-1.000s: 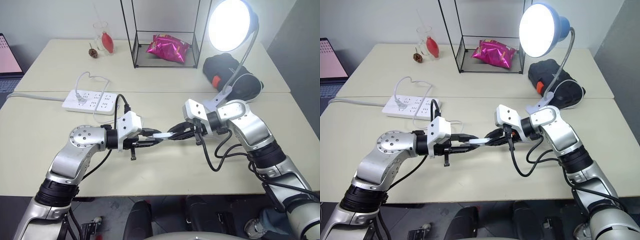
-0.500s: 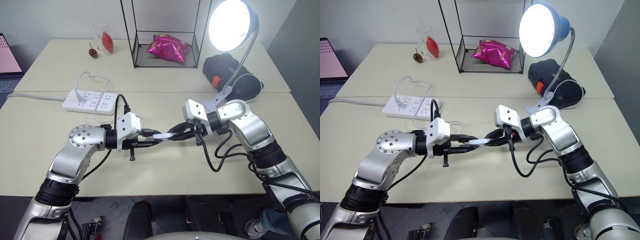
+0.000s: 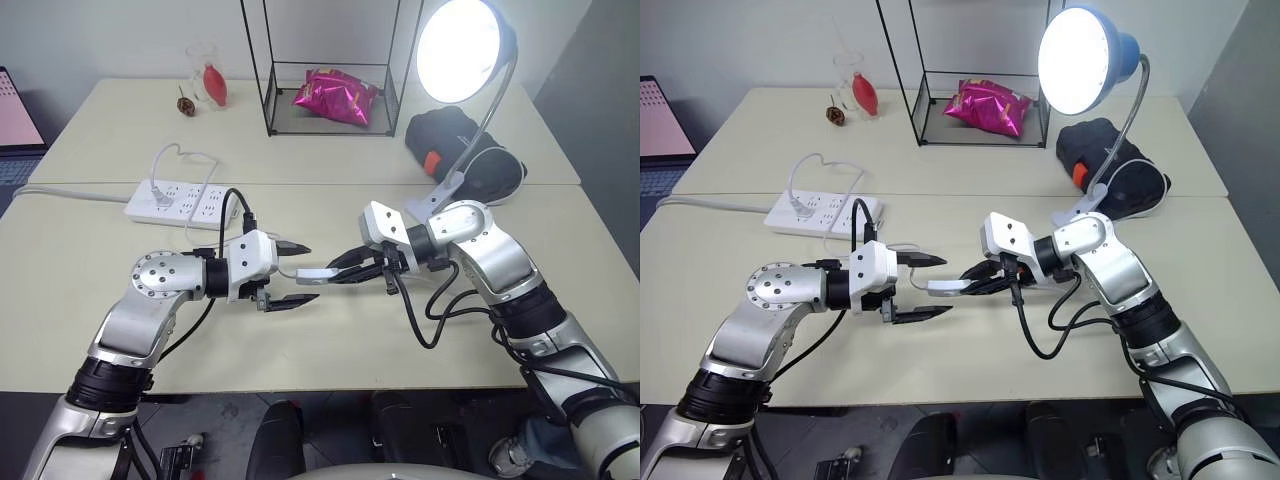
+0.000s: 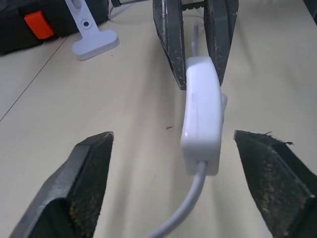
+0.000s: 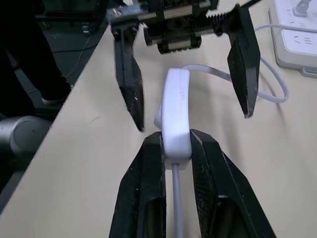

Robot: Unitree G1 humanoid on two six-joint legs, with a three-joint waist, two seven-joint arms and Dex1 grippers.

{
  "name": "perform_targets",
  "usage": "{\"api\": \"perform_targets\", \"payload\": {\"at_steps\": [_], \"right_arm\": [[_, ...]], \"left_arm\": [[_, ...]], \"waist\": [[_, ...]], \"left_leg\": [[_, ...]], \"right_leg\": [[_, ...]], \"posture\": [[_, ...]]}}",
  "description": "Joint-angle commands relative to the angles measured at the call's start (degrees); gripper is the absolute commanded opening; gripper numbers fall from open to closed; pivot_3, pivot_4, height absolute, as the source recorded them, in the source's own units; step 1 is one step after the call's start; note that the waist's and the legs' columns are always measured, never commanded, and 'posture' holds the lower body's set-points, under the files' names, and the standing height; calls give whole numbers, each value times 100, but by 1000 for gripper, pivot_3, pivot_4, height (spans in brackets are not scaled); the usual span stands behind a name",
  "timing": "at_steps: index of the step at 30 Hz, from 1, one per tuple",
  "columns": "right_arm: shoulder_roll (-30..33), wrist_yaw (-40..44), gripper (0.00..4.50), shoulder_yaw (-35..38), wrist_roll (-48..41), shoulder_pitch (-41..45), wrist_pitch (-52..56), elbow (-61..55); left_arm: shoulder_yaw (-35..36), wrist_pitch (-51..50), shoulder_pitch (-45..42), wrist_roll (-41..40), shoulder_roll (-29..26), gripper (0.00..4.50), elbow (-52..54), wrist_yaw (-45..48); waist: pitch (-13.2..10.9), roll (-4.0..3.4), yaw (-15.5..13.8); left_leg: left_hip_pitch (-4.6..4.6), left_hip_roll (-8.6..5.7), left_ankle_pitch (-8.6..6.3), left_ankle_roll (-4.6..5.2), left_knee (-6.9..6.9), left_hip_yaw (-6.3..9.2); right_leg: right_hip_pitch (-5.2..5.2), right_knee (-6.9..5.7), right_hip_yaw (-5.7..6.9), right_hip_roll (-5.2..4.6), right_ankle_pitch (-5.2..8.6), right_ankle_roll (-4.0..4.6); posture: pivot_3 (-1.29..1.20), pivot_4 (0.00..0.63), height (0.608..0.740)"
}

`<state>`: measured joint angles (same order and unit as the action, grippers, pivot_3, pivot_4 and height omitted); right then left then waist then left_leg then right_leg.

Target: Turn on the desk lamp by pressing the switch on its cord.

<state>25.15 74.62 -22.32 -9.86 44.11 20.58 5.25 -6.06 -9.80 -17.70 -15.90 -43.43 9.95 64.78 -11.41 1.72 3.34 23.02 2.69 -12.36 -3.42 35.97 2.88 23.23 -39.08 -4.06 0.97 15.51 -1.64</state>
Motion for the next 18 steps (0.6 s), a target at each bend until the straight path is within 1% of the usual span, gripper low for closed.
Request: {"api": "perform_targets", "payload": {"at_steps": [1, 5, 8, 14, 16, 17, 18], "right_arm": [[-127, -148, 370, -44, 305, 290, -605, 584], [-364, -451, 370, -173, 762, 539, -1309, 1567], [-579, -794, 370, -258, 1128, 733, -1736, 2290], [-754, -906, 370, -237, 1391, 870, -2113, 2922], [-747, -916, 1072, -202, 1405, 848, -2143, 2948], [-733, -908, 1162, -172, 1380, 816, -2143, 2905], [-723, -898, 1411, -139, 1346, 784, -2125, 2849]], "left_arm": [[373, -85, 260, -134, -327, 4348, 414, 60], [646, -111, 680, -105, -535, 4348, 568, -37], [769, -142, 874, -96, -567, 4348, 688, -153], [878, -240, 1033, -129, -543, 4348, 835, -276], [919, -324, 1020, -196, -494, 4348, 858, -338], [940, -372, 1005, -245, -464, 4348, 872, -380], [957, -420, 993, -294, -441, 4348, 885, -419]], "waist": [[0, 0, 6], [-1, -1, 4], [-1, -1, -4], [-1, -2, -11], [-1, -1, -8], [-1, -2, -8], [-1, -2, -8]], "left_leg": [[0, 0, 0, 0, -1, 0], [0, 1, 0, 0, -1, -1], [0, 1, 0, 0, -1, -2], [2, 0, 0, 0, -1, -2], [1, 1, 0, 0, -1, -2], [0, 1, 0, 0, -1, -2], [0, 1, 0, 0, -1, -1]], "right_leg": [[1, 0, 0, 0, 0, 0], [2, 0, 0, 0, 0, 1], [2, 0, -1, -1, 0, 1], [1, 1, -1, -2, 0, 2], [1, 1, -1, -2, 0, 2], [1, -1, -1, -1, 0, 2], [1, -1, 0, -1, 0, 2]], "posture": [[0, 150, 740], [0, 150, 740], [0, 150, 740], [0, 150, 740], [0, 150, 740], [0, 150, 740], [0, 150, 740]]}}
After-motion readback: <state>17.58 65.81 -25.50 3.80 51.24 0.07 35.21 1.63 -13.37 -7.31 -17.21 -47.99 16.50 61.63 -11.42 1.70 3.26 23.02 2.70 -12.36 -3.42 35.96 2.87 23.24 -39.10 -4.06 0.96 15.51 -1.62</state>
